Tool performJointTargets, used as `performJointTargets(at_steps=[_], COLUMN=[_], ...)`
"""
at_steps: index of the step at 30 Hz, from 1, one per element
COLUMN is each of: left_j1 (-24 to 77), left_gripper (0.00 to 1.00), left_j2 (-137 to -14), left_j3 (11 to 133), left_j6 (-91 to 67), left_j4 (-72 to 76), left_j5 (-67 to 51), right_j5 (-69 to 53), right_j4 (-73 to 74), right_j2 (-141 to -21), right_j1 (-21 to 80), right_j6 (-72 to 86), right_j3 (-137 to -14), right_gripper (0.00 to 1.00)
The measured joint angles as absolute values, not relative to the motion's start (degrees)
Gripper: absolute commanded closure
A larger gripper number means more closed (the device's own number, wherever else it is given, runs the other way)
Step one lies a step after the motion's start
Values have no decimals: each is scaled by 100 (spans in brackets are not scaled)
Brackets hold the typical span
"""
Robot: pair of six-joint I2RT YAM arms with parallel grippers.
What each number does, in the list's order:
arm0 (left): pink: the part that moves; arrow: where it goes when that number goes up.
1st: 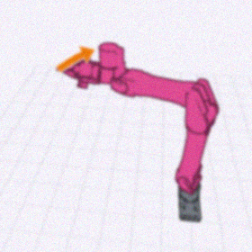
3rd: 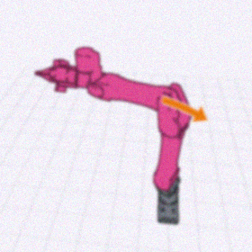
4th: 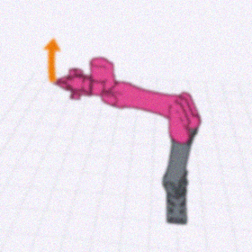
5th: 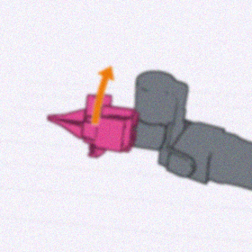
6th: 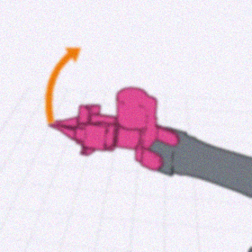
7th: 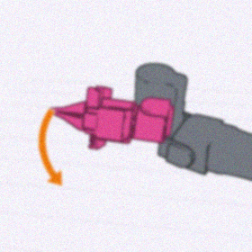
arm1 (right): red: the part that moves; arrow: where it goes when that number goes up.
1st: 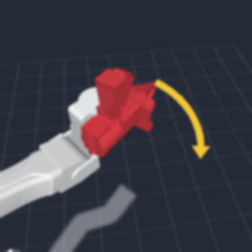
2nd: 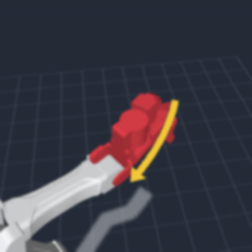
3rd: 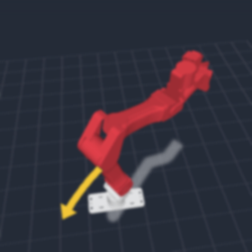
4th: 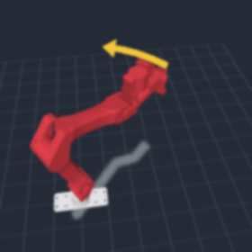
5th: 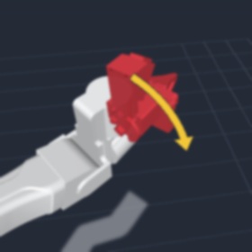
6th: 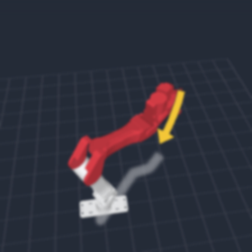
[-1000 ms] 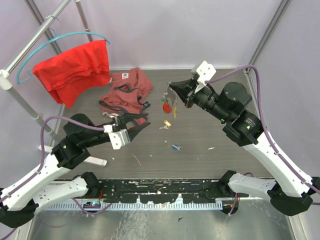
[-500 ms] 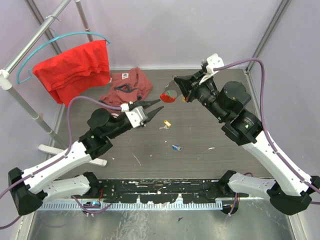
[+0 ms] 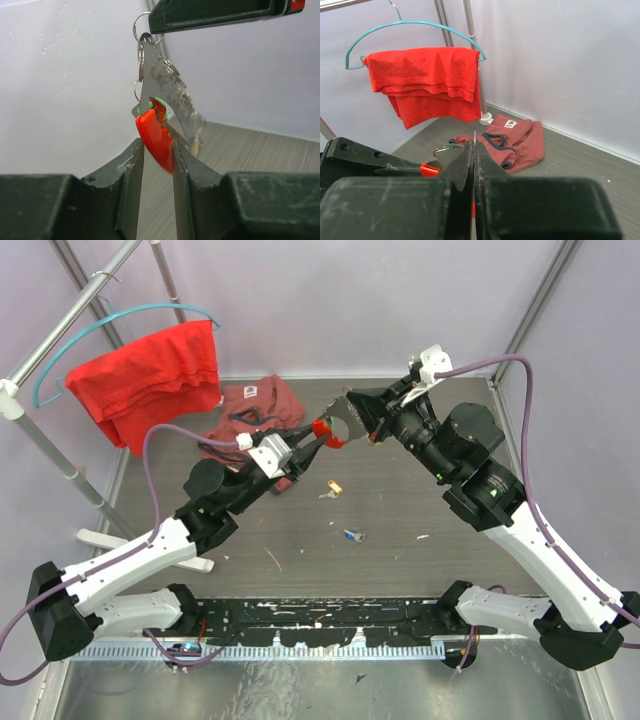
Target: Put the keys on the keyring
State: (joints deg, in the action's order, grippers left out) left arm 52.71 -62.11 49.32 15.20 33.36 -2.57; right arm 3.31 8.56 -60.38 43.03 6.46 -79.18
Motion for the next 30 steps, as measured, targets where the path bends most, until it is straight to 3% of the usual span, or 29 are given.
performJointTargets(at_steps=[4, 13, 16, 23, 30], left_j1=[5271, 5264, 5262, 5251, 4788], left_gripper=[67, 99, 100, 100, 100], left_j2=[-6342, -6508, -6484, -6104, -6058], left_j3=[4932, 4877, 4838, 5231, 6740], left_j6=[1288, 1063, 1170, 2051, 1890], left_j4=[3599, 3813, 3780, 2187, -215], left_j5=[-272, -290, -292, -416, -460], right_j5=[301, 274, 276, 342, 762], right_j4=[836, 746, 753, 823, 832], right_j2=[-6038, -6023, -5994, -5889, -5498], right_j1=[4300, 4300, 4300, 4303, 4303], right_j6=[744, 838, 834, 674, 388], right_j3=[-7915, -7819, -7765, -7581, -7402], right_gripper=[99, 99, 98, 66, 57])
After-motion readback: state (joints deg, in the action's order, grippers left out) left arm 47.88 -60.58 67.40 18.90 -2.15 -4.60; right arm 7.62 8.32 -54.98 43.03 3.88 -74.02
